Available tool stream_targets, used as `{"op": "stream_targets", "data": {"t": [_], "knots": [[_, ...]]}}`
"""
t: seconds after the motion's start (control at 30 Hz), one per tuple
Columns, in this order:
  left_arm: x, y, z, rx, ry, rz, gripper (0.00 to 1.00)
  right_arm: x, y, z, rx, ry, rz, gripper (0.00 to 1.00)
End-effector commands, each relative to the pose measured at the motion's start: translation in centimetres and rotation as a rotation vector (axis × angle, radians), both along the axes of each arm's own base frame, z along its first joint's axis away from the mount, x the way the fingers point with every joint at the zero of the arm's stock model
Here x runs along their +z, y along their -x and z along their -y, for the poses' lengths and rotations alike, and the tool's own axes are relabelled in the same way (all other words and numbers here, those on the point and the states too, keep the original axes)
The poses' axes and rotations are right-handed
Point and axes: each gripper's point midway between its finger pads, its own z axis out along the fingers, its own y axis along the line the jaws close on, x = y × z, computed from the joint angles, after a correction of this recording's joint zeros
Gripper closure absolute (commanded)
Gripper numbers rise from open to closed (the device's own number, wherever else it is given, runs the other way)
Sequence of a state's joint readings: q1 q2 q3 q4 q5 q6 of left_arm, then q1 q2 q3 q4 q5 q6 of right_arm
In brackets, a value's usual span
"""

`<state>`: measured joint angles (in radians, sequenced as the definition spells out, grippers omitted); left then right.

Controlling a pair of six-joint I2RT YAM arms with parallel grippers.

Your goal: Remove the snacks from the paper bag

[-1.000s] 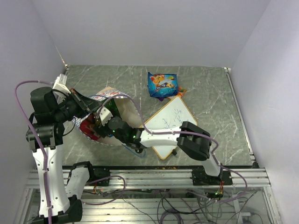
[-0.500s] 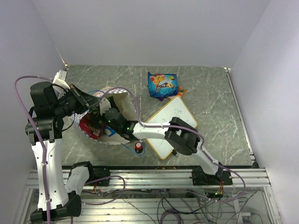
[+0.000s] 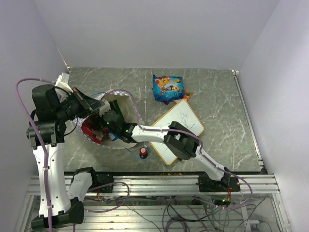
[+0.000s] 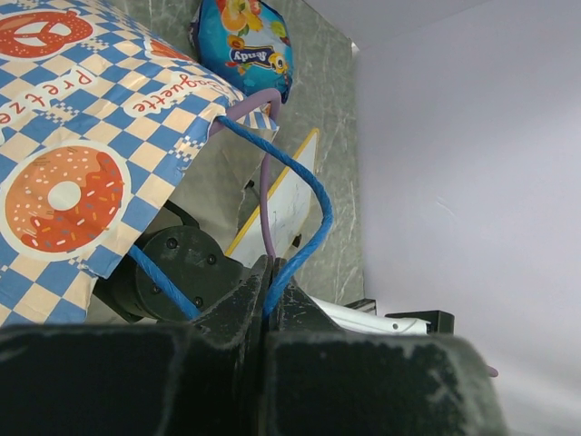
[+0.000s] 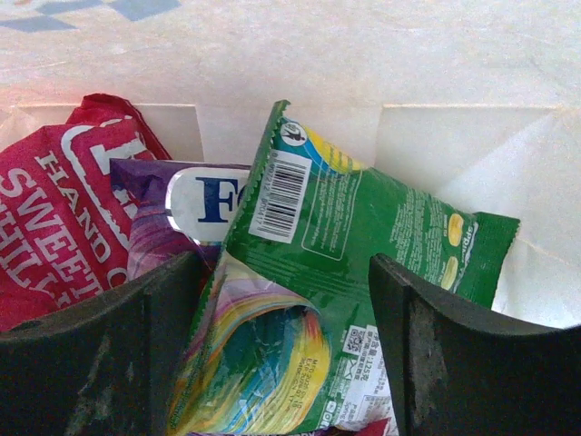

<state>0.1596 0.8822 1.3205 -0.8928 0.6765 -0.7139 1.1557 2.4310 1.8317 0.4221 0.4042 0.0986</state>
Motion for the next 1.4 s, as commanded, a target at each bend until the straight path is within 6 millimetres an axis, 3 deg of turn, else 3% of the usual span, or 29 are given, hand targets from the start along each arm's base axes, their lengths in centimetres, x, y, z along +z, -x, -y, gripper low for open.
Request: {"op": "stream_targets", "data": {"t": [0.0, 0.17, 0.47, 0.8, 1.13, 1.37], "knots": [[0.6, 1.0, 0.6, -0.037, 0.004, 0.005, 0.93, -1.8, -1.0, 0.5, -0.013, 0.072, -0.008, 0.30], [0.7, 0.7, 0.5, -0.029, -0.002, 0.005, 0.93, -1.2, -0.4, -0.2, 0.044, 0.052, -0.018, 0.69], [1.1, 0.3, 0.3, -0.025, -0.013, 0.016, 0.93, -0.9, -1.0, -0.2, 0.069, 0.051, -0.041, 1.00], [1.8, -0.9, -0.1, -0.009, -0.019, 0.030, 0.93, 3.5, 1.4, -2.0, 0.239, -0.044, -0.026, 1.00], [1.9, -1.5, -0.6, 0.015, -0.036, 0.012, 0.93, 8.2, 3.8, -1.5, 0.375, -0.102, 0.024, 1.00], [2.1, -1.6, -1.3, 0.043, -0.077, 0.001, 0.93, 9.7, 4.7, -0.4, 0.426, -0.079, 0.066, 1.00]]}}
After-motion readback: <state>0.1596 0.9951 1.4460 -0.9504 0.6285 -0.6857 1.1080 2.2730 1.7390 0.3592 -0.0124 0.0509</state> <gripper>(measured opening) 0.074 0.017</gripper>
